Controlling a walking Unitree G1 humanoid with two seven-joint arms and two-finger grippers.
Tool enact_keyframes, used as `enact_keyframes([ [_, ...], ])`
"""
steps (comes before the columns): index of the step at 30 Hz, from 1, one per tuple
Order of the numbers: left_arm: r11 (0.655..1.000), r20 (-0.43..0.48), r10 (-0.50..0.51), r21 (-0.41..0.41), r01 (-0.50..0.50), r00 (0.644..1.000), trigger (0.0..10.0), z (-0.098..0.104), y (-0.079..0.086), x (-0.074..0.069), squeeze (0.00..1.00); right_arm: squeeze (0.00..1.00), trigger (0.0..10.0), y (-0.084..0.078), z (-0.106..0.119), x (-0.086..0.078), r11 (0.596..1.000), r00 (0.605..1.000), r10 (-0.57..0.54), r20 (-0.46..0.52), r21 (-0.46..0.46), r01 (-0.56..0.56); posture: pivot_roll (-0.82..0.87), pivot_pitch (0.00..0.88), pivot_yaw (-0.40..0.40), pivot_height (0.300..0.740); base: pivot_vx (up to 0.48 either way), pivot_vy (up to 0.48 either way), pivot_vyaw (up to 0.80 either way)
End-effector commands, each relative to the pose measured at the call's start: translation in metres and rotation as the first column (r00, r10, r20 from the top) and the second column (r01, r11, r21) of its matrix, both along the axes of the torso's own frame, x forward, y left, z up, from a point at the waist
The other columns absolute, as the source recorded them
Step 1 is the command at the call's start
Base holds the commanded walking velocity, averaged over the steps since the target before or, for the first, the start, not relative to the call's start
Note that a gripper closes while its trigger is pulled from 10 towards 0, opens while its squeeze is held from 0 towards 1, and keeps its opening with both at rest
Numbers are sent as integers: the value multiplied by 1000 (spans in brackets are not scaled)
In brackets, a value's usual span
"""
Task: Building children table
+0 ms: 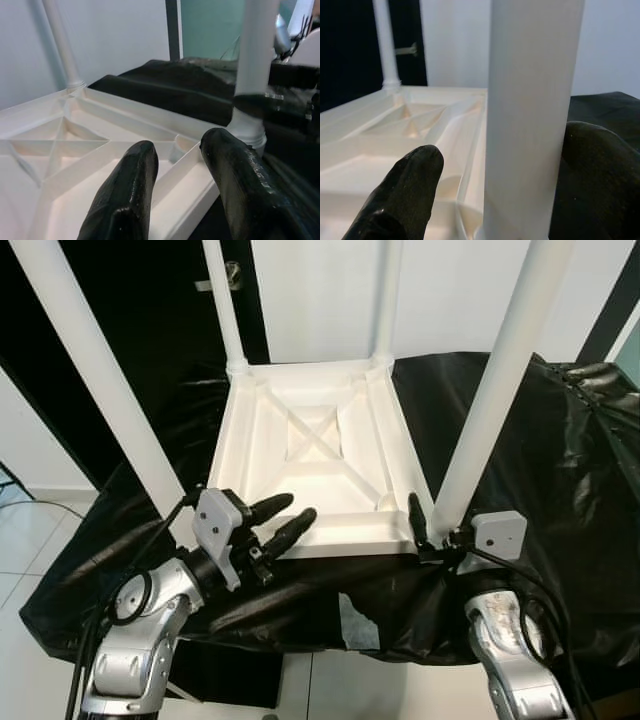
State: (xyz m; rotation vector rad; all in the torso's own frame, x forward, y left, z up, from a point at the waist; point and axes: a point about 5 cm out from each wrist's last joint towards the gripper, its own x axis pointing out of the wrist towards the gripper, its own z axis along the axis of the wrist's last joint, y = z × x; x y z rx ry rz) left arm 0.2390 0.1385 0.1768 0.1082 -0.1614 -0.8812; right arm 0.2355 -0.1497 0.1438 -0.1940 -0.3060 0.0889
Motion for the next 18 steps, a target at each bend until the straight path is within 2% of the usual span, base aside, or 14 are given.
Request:
enact_keyframes([
  [1, 982, 2, 190, -18, -190, 982, 10000, 1, 4, 3, 0, 0, 10000, 2, 2, -4, 1000, 999, 31, 14, -6, -31, -1, 0, 7, 740, 0, 0, 0],
  [3, 982, 2, 190, -18, -190, 982, 10000, 1, 4, 3, 0, 0, 10000, 2, 2, -4, 1000, 999, 31, 14, -6, -31, -1, 0, 7, 740, 0, 0, 0],
  [7, 986, -2, 164, 24, -164, 986, 10000, -3, 2, -6, 0, 0, 10000, 1, -10, -28, 991, 994, 106, -36, -81, -109, -1, 0, 11, 740, 0, 0, 0],
  [9, 986, -2, 164, 24, -164, 986, 10000, -3, 2, -6, 0, 0, 10000, 1, -10, -28, 991, 994, 106, -36, -81, -109, -1, 0, 11, 740, 0, 0, 0],
  [12, 977, 3, 214, 26, -214, 977, 10000, -1, 7, -1, 0, 0, 10000, 8, -20, -42, 956, 958, 260, -125, -108, -273, -8, 0, 22, 740, 0, 0, 0],
  [13, 977, 3, 214, 26, -214, 977, 10000, -1, 7, -1, 0, 0, 10000, 8, -20, -42, 956, 958, 260, -125, -108, -273, -8, 0, 22, 740, 0, 0, 0],
  [15, 967, 11, 253, 31, -253, 967, 10000, 1, 10, 4, 0, 0, 10000, 12, -23, -44, 932, 930, 329, -164, -103, -348, -10, 0, 27, 740, 0, 0, 0],
  [18, 956, 27, 289, 50, -290, 957, 10000, 1, 13, 8, 0, 0, 10000, 16, -25, -42, 916, 909, 371, -191, -84, -392, -13, 0, 31, 740, 0, 0, 0],
])
